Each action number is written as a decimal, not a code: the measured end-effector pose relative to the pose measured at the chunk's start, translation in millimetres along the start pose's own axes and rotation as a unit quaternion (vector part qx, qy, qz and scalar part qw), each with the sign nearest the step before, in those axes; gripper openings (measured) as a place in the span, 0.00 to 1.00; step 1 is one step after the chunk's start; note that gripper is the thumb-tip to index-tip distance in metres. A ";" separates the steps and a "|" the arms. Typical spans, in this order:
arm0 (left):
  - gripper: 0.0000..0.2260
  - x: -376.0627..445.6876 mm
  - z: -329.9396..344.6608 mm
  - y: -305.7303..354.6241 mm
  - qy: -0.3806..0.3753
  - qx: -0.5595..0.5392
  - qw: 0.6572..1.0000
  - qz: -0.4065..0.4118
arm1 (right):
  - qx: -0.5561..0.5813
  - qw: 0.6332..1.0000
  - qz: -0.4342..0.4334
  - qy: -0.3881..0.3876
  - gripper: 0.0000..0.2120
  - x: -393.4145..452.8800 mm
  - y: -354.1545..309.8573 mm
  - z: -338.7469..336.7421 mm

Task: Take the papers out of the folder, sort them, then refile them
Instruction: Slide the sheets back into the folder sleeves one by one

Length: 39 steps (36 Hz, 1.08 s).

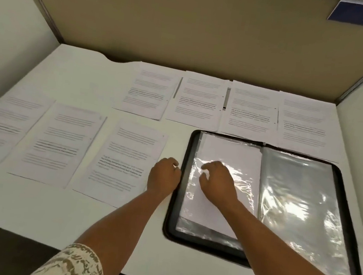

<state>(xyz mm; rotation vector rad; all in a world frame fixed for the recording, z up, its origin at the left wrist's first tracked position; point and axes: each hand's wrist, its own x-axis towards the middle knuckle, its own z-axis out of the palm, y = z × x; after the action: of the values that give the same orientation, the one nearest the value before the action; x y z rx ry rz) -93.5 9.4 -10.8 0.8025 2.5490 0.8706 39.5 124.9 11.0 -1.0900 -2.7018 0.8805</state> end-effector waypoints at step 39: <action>0.15 294.1 -127.2 -127.4 0.049 -0.061 0.991 -0.112 | 0.202 0.956 0.210 0.035 0.21 255.5 -167.6 96.8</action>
<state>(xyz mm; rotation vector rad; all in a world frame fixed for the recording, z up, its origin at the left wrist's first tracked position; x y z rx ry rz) -435.7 46.1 -31.7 0.4375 2.5763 1.0006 -279.3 151.3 -8.0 -1.5711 -2.1191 1.3480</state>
